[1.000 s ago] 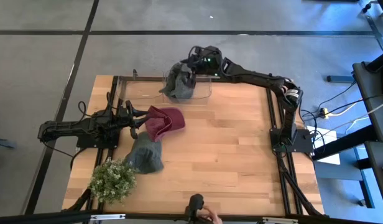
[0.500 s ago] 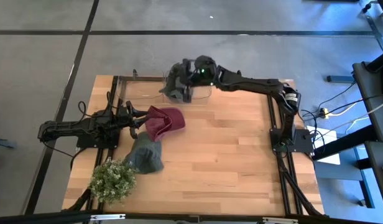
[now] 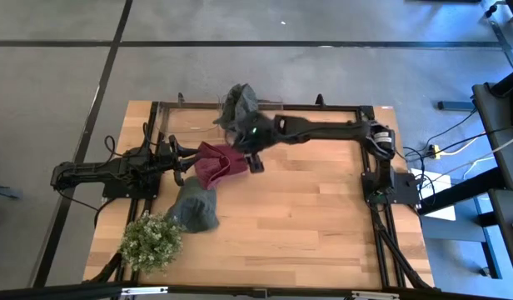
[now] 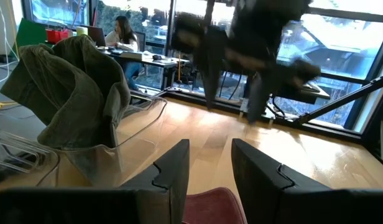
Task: Pick and place caps into container
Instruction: Put the red cap into the left transparent container
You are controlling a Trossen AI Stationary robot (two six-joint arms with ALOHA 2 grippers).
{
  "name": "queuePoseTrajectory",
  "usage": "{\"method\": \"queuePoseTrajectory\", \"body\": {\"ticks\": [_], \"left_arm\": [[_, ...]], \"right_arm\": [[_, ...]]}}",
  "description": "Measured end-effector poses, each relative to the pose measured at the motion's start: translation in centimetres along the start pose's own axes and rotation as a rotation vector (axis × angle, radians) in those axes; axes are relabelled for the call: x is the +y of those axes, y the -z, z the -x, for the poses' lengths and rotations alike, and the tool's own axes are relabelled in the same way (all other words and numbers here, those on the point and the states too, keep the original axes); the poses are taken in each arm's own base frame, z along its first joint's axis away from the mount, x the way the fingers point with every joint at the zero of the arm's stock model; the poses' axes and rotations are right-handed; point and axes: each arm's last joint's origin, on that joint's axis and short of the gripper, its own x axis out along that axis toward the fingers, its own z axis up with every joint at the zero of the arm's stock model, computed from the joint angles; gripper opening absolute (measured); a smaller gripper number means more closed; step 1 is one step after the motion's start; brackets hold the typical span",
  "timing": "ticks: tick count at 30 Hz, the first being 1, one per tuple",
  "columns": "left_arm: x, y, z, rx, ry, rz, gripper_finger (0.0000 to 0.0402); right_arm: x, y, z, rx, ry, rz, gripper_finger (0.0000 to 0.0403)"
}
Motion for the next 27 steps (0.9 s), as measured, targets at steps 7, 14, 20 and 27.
{"method": "queuePoseTrajectory", "body": {"ticks": [7,14,20,27], "left_arm": [[0.0,0.0,0.0,0.000,0.000,0.000,0.0116],[0.0,0.0,0.0,0.000,0.000,0.003,0.0116],[0.0,0.0,0.0,0.000,0.000,0.003,0.0116],[-0.1,0.0,0.0,0.004,0.021,0.091,0.0116]], "right_arm": [[2.6,1.7,-5.0,0.127,0.013,0.026,0.0225],[3.7,3.5,-7.8,0.197,-0.015,0.008,0.0225],[3.6,4.3,-8.5,0.267,0.073,-0.022,0.0210],[3.7,4.3,-8.4,0.269,0.048,-0.015,0.0151]]}}
